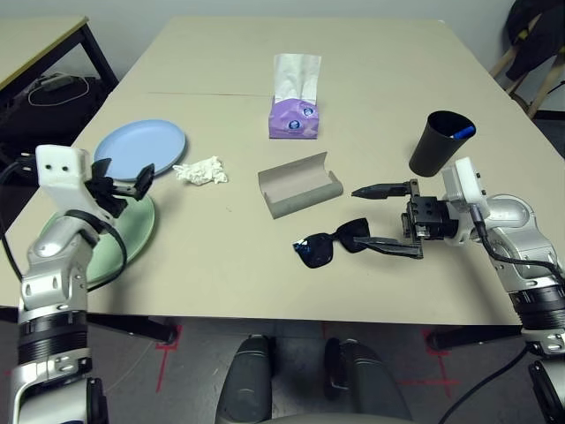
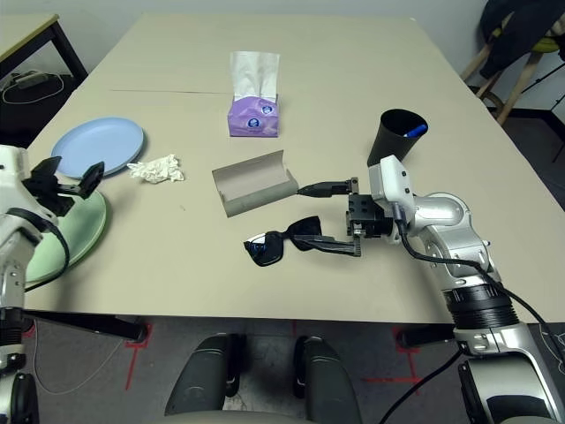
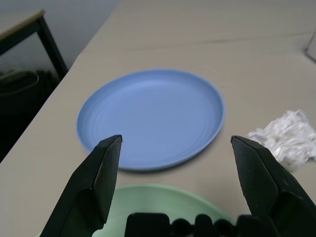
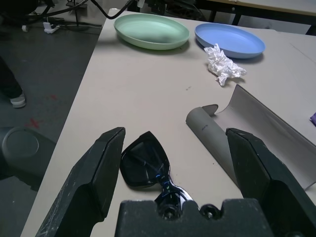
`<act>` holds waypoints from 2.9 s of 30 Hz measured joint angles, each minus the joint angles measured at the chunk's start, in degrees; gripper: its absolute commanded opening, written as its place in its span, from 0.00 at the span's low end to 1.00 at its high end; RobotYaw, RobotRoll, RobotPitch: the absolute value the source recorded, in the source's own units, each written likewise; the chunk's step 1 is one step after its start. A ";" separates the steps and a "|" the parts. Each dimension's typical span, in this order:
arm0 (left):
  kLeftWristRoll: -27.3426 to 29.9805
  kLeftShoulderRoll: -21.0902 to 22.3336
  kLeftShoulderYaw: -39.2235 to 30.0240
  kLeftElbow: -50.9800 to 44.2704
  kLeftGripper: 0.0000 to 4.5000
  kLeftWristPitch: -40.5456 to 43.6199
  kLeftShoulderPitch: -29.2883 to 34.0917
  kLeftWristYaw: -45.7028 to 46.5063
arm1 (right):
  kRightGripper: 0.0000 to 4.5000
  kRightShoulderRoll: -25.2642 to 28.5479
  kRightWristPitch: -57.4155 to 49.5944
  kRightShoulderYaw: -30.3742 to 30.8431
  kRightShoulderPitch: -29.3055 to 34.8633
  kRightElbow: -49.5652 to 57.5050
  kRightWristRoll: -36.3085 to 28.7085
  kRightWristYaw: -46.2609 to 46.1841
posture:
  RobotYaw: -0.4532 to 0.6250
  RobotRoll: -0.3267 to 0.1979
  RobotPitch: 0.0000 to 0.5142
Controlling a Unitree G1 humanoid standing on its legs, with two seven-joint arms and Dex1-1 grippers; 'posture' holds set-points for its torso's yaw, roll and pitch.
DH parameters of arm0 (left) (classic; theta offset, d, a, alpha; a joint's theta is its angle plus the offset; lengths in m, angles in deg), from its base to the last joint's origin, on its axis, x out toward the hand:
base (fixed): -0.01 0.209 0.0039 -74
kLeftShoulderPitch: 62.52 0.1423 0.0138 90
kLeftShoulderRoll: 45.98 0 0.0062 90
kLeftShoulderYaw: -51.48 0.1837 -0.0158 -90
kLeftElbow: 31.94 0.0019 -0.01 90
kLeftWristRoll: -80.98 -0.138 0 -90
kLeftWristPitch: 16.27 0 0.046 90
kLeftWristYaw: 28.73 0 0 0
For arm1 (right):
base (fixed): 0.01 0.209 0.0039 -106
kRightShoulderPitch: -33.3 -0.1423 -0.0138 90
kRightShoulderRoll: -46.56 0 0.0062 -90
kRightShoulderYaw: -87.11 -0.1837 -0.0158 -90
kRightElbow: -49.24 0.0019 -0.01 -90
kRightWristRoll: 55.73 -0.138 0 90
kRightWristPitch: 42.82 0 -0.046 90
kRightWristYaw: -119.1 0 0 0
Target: Organize and tidy the items on the table.
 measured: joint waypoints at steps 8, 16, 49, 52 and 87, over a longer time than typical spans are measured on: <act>2.21 4.78 -7.19 0.06 1.00 18.04 0.00 5.53 | 0.99 0.00 -1.03 0.00 0.78 1.72 -0.02 -1.12 | 0.55 0.62 0.28; 1.85 11.27 -8.46 8.31 1.00 25.11 -0.73 4.75 | 0.99 -0.07 -1.43 0.01 1.10 2.81 -0.02 -2.13 | 0.55 0.62 0.28; 1.05 13.81 -8.92 16.25 0.01 25.08 0.20 -1.29 | 1.00 -0.21 -1.01 0.58 1.91 3.73 0.19 -3.86 | 0.54 0.62 0.27; 1.76 13.82 -9.62 14.46 0.01 25.93 1.06 -2.26 | 1.00 -0.22 -0.78 0.70 1.90 3.38 0.39 -3.85 | 0.54 0.62 0.27; 4.82 7.33 -10.75 13.82 0.01 24.85 -19.91 8.40 | 1.00 -0.79 0.38 1.36 0.64 1.67 1.21 -4.04 | 0.54 0.62 0.26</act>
